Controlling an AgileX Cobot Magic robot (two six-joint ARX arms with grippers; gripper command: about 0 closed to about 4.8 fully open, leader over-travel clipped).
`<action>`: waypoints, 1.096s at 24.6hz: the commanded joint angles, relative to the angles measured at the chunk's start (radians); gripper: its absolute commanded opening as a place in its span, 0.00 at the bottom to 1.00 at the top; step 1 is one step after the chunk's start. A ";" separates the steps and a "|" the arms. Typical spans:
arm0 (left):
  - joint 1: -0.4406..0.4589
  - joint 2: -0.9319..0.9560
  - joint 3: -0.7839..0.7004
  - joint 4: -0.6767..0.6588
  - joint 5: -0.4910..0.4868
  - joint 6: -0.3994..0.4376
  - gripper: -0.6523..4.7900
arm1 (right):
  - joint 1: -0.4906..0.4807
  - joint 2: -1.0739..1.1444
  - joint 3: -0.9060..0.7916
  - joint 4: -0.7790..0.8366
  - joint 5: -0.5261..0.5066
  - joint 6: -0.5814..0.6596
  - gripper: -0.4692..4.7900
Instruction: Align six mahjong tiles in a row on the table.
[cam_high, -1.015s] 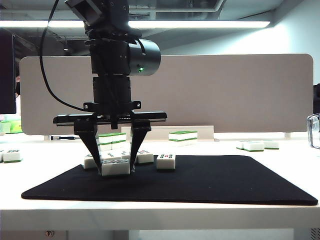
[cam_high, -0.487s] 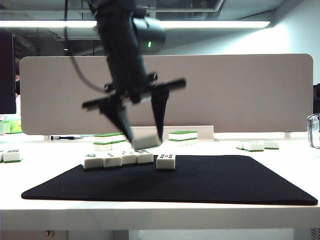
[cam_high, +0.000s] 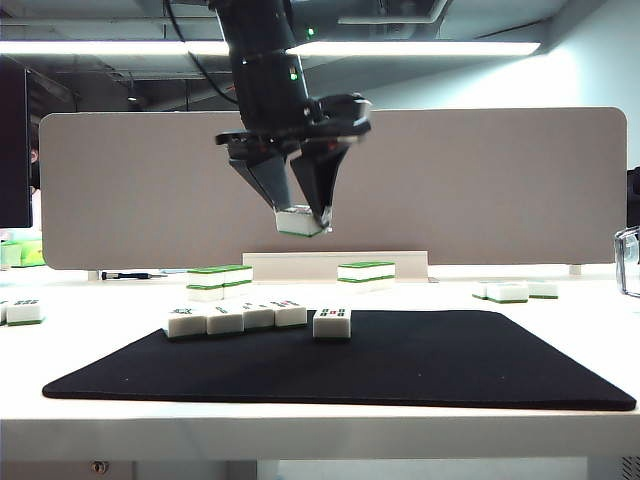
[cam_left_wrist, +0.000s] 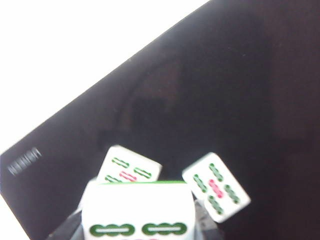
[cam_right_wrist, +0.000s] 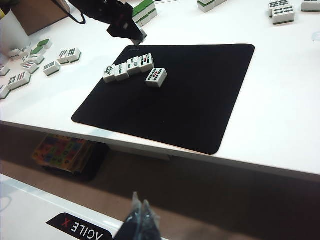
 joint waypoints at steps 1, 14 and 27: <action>0.002 0.022 0.002 0.046 -0.047 0.124 0.52 | 0.001 -0.012 0.003 0.009 -0.001 -0.002 0.09; 0.011 0.178 0.095 0.111 -0.014 0.251 0.52 | 0.001 -0.012 0.003 0.008 -0.001 -0.002 0.09; 0.010 0.265 0.095 0.104 0.005 0.262 0.52 | 0.001 -0.012 0.003 0.006 -0.002 -0.002 0.09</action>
